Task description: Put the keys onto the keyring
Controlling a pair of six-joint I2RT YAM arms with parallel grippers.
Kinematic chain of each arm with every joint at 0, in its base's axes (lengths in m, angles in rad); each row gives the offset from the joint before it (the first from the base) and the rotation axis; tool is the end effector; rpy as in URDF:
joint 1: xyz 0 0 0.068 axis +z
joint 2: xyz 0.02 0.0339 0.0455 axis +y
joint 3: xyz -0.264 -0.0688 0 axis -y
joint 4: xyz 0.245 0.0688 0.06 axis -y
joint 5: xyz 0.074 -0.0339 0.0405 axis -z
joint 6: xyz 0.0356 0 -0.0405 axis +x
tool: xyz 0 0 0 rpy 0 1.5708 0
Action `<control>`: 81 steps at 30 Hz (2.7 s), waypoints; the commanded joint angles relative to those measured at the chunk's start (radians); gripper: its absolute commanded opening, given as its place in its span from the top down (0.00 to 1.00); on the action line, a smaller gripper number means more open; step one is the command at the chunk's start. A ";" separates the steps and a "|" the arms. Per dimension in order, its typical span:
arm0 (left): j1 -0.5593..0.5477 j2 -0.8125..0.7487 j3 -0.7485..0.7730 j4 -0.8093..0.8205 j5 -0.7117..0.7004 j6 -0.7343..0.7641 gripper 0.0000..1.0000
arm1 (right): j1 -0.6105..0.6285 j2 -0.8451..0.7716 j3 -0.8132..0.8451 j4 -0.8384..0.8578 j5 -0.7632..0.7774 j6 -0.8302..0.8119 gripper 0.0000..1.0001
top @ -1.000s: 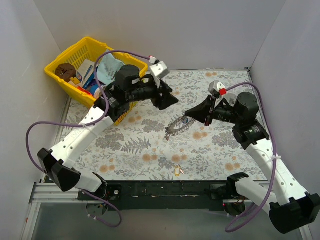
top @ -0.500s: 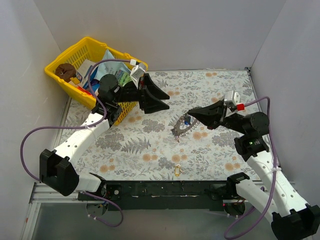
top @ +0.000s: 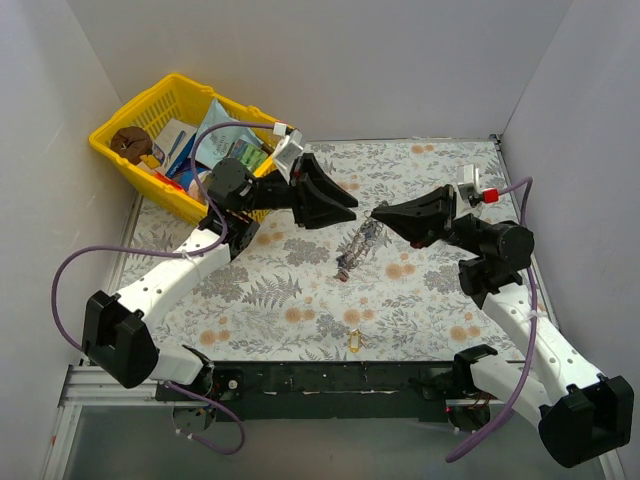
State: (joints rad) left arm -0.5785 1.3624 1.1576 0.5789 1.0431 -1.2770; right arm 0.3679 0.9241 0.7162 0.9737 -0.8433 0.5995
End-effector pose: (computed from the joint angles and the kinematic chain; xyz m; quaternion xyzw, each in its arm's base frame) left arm 0.2369 -0.1914 0.4143 0.2197 0.5998 -0.7416 0.2050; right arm 0.1616 0.0908 0.4000 -0.3327 0.3985 0.5323 0.6686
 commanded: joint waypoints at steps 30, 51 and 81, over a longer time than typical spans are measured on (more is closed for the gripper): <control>-0.090 0.023 0.139 -0.249 -0.161 0.246 1.00 | 0.003 -0.011 0.038 -0.035 0.044 -0.004 0.99; -0.104 -0.123 0.131 -0.663 -0.463 0.715 1.00 | -0.004 -0.139 0.092 -0.480 0.194 -0.236 0.17; -0.176 -0.227 0.054 -0.720 -0.519 0.982 1.00 | 0.179 0.120 0.322 -0.740 0.022 -0.450 0.54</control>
State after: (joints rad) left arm -0.7467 1.1450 1.1702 -0.1371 0.5163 -0.3107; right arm 0.4774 1.0241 0.9504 0.3859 -0.8684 0.3061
